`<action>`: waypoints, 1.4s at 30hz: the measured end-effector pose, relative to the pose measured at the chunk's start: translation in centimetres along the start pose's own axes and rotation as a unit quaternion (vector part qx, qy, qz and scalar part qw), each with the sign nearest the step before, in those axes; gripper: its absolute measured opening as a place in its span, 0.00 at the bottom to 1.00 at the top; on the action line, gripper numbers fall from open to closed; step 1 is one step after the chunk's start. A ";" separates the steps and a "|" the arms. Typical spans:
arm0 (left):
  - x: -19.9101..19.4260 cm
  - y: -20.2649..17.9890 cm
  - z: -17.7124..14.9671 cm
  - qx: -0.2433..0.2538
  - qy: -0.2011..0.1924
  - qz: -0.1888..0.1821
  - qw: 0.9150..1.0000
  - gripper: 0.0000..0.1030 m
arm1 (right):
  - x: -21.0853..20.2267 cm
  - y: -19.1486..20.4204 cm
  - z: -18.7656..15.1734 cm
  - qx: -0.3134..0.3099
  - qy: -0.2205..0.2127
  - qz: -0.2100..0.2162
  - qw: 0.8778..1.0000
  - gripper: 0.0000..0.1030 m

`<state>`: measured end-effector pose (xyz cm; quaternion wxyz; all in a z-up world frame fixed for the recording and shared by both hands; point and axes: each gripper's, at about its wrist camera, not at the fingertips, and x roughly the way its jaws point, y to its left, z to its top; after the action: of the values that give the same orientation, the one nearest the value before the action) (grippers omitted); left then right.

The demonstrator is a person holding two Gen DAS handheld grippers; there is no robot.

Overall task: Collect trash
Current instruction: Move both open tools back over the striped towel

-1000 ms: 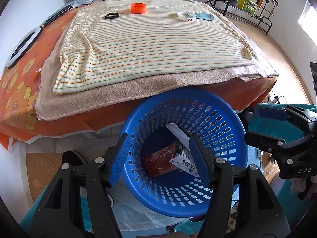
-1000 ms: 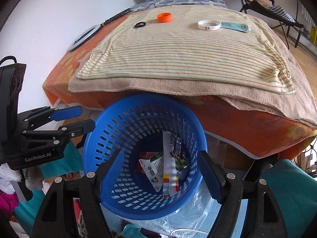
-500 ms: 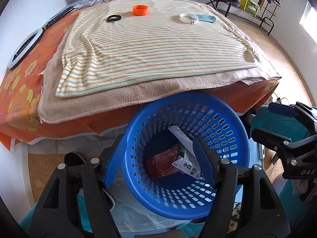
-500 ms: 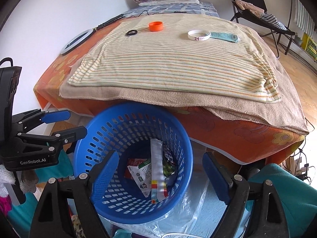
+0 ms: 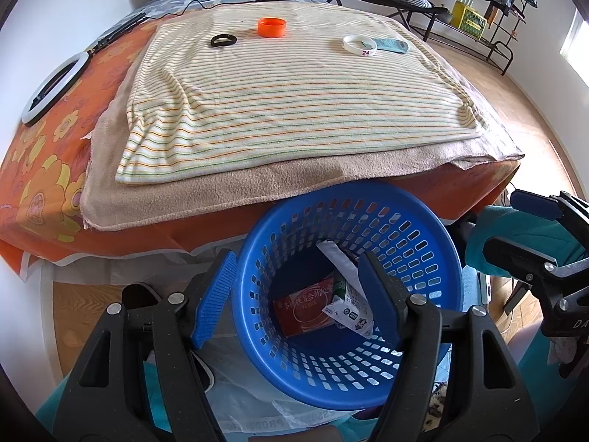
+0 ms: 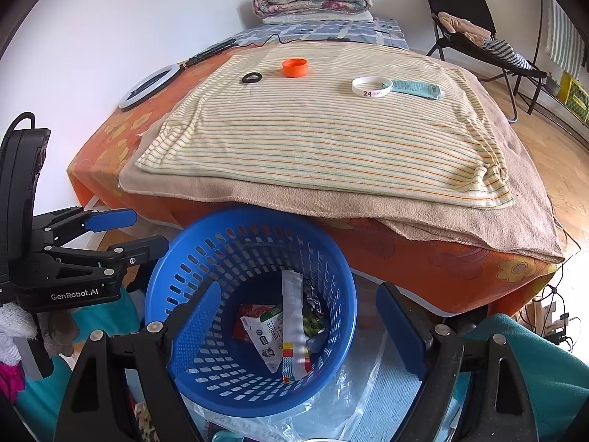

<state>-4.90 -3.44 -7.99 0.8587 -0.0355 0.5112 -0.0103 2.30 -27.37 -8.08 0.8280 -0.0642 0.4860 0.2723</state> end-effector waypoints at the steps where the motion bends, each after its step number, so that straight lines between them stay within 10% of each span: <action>1: 0.0 0.0 0.0 0.000 -0.001 0.000 1.000 0.69 | -0.1 0.1 0.1 -0.003 -0.002 -0.002 1.000 0.86; 42: -3.7 2.3 11.8 -0.032 -0.066 0.000 0.997 0.69 | -2.1 -2.5 9.7 -0.004 -0.058 -0.026 0.998 0.96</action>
<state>3.64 -0.32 0.65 0.8891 -0.0636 0.4532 0.0083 10.30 -26.70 -1.67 0.8615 -0.0642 0.4338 0.2560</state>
